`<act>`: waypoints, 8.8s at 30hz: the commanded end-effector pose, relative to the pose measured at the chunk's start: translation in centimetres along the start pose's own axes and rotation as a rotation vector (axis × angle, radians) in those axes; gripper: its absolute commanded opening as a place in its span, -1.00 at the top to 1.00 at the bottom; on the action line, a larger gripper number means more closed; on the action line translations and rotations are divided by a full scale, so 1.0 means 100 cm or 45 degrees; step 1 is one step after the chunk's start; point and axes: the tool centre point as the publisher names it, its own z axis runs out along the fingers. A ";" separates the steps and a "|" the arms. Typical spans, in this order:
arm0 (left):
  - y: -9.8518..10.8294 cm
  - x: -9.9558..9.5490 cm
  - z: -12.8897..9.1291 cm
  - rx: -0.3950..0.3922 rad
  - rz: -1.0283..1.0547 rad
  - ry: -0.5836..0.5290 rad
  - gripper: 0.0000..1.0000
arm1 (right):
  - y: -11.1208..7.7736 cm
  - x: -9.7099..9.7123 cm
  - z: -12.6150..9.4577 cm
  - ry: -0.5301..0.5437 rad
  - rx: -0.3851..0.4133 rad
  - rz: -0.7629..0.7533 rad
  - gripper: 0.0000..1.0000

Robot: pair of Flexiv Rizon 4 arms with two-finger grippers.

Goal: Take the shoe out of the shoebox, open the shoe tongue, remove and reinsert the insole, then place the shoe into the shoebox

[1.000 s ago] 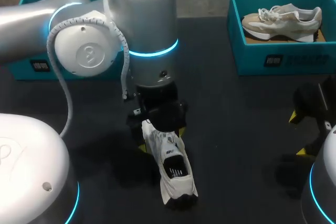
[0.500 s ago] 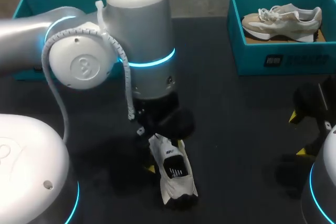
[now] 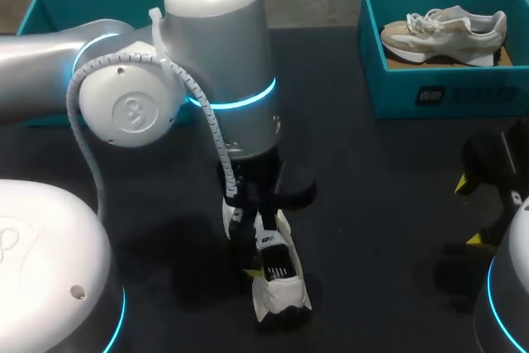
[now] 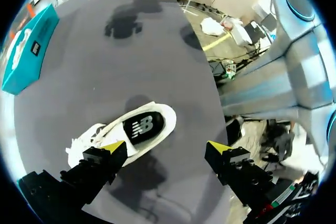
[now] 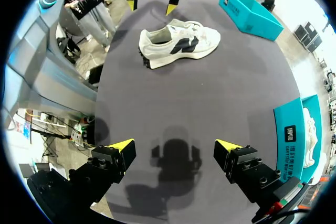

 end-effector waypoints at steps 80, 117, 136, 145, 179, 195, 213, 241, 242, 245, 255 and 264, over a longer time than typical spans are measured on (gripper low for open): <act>-0.023 0.019 0.131 -0.302 -0.365 -0.229 0.04 | 0.000 0.001 0.000 -0.002 0.002 0.001 -1.00; 0.016 -0.041 -0.037 -0.207 -0.258 -0.210 1.00 | 0.000 0.001 0.000 -0.002 0.002 0.001 -1.00; 0.020 -0.052 -0.069 -0.177 -0.268 -0.264 1.00 | 0.000 0.001 0.000 -0.002 0.002 0.001 -1.00; 0.025 -0.066 -0.081 -0.153 -0.285 -0.291 1.00 | 0.000 0.001 0.000 -0.002 0.002 0.001 -1.00; 0.111 -0.151 -0.136 -0.183 -0.336 -0.330 1.00 | 0.000 0.001 0.000 -0.002 0.002 0.001 -1.00; 0.157 -0.193 -0.190 -0.099 -0.256 -0.250 1.00 | 0.000 0.001 0.000 -0.002 0.002 0.001 -1.00; 0.167 -0.209 -0.197 -0.126 -0.255 -0.227 1.00 | 0.000 0.001 0.000 -0.002 0.002 0.001 -1.00; 0.270 -0.342 -0.265 -0.139 -0.258 -0.226 1.00 | 0.000 0.001 0.000 -0.002 0.002 0.001 -1.00; 0.272 -0.345 -0.267 -0.145 -0.269 -0.228 1.00 | 0.000 0.001 0.000 -0.002 0.002 0.001 -1.00; 0.280 -0.352 -0.275 -0.137 -0.272 -0.232 1.00 | 0.000 0.001 0.000 -0.002 0.002 0.001 -1.00; 0.284 -0.354 -0.281 -0.139 -0.284 -0.245 1.00 | 0.000 0.001 0.000 -0.002 0.002 0.001 -1.00; 0.284 -0.354 -0.281 -0.139 -0.284 -0.245 1.00 | 0.000 0.001 0.000 -0.002 0.002 0.001 -1.00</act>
